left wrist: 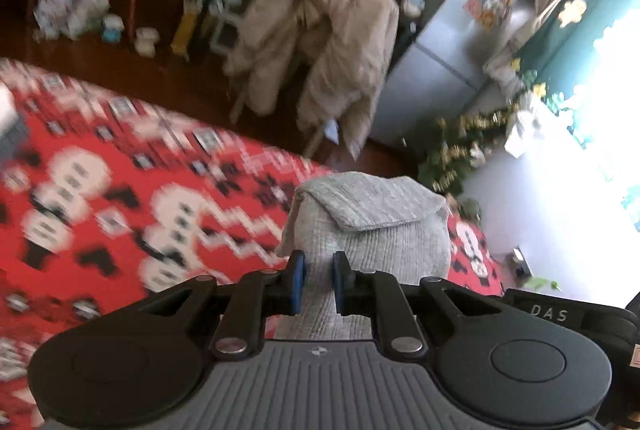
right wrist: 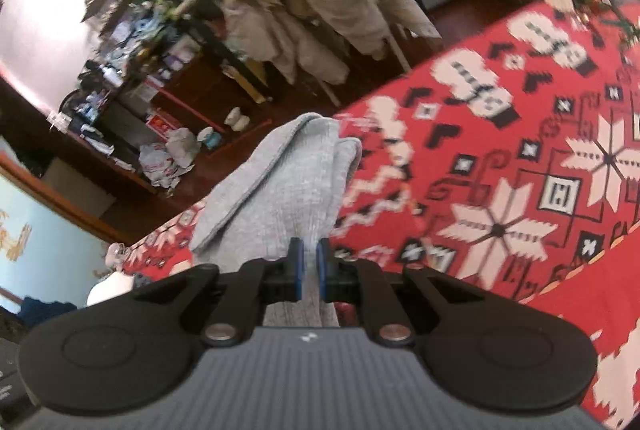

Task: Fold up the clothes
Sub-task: 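Grasp the folded grey shirt with the left gripper and lift it, then carry the grey shirt with the left gripper over the stack of folded clothes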

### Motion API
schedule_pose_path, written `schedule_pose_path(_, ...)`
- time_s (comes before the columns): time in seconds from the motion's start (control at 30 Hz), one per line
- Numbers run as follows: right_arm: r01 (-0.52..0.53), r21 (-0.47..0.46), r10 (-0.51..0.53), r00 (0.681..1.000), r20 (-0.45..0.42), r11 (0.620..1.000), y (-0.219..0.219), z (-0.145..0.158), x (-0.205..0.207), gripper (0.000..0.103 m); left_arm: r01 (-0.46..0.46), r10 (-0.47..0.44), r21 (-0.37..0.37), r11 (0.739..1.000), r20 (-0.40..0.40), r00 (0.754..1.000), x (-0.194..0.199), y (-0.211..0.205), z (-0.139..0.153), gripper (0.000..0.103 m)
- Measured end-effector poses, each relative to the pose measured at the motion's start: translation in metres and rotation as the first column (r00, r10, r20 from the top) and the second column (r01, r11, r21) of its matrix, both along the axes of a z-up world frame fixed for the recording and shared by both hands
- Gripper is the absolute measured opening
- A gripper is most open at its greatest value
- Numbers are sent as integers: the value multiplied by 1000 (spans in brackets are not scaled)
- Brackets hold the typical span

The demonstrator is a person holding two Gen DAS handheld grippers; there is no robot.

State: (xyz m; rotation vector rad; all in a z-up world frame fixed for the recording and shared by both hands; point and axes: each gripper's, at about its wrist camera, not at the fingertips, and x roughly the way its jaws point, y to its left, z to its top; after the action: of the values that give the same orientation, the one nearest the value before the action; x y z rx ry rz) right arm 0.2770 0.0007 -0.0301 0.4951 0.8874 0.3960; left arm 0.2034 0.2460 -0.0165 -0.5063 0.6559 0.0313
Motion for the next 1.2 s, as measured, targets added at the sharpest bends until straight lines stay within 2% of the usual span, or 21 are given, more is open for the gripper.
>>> schedule_pose_path(0.2, -77, 25, 76, 996, 44, 997, 73, 58, -36, 8, -101, 101, -2, 995, 29, 994, -54, 76, 43, 15)
schedule_pose_path(0.33, -163, 23, 160, 983, 86, 986, 146, 101, -60, 7, -160, 160, -17, 987, 43, 986, -88, 142, 70, 15)
schedule_pose_path(0.47, -228, 20, 225, 970, 91, 974, 220, 119, -77, 7, -204, 203, 37, 978, 30, 979, -104, 194, 88, 14)
schedule_pose_path(0.57, -266, 16, 263, 961, 89, 964, 268, 119, -83, 7, -229, 229, 94, 969, 15, 973, -105, 227, 91, 14)
schedule_pose_path(0.77, -337, 6, 336, 939, 74, 941, 353, 108, -88, 7, -261, 264, 84, 962, -29, 964, -100, 290, 65, 14)
schedule_pose_path(0.87, -355, -3, 355, 933, 53, 935, 378, 90, -83, 7, -267, 271, 68, 961, -68, 960, -92, 315, 43, 14)
schedule_pose_path(1.0, -373, -6, 373, 928, 7, 928, 410, 63, -74, 7, -259, 268, 87, 962, -109, 957, -79, 338, 24, 14)
schedule_pose_path(1.2, -383, -12, 383, 924, -10, 924, 425, 37, -60, 7, -248, 259, 95, 964, -125, 958, -63, 355, 8, 14)
